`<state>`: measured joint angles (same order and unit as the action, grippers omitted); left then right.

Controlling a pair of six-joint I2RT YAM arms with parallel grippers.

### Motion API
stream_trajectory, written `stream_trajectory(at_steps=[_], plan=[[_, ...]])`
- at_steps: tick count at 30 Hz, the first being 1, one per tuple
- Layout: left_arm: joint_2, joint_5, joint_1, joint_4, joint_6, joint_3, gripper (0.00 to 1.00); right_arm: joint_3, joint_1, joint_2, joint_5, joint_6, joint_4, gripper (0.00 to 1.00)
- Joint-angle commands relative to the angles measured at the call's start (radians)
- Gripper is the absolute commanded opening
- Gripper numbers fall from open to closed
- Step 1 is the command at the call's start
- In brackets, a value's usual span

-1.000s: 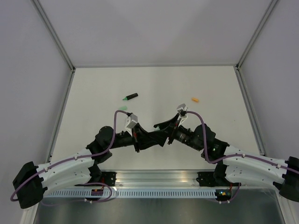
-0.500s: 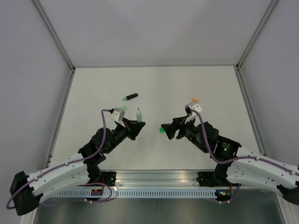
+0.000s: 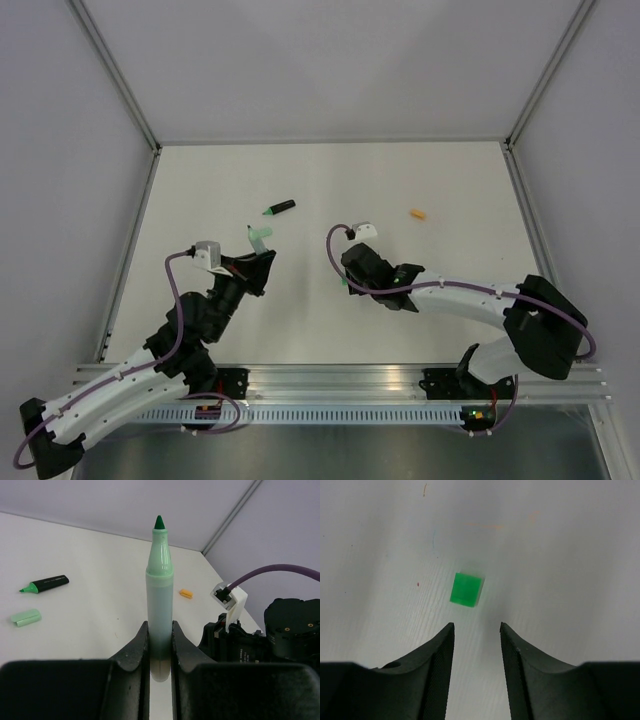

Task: Insert the pens into the pen caps

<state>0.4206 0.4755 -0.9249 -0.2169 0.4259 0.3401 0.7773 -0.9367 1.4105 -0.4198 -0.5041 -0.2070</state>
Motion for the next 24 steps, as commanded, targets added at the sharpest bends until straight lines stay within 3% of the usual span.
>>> stream_trajectory(at_steps=[1, 7, 15, 24], plan=[[-0.028, 0.074, 0.001, 0.011, 0.008, -0.010, 0.02, 0.068, 0.001, 0.057, -0.014, -0.073, 0.026, 0.45], [-0.034, 0.094, 0.001, 0.025, 0.016, -0.009, 0.02, 0.053, -0.002, 0.117, 0.179, -0.073, 0.182, 0.16], [-0.043, 0.118, 0.001, 0.034, 0.022, -0.010, 0.02, 0.077, -0.001, 0.249, 0.207, -0.099, 0.253, 0.09], [-0.039, 0.120, 0.001, 0.033, 0.024, -0.013, 0.02, 0.077, 0.006, 0.263, 0.018, -0.088, 0.162, 0.07]])
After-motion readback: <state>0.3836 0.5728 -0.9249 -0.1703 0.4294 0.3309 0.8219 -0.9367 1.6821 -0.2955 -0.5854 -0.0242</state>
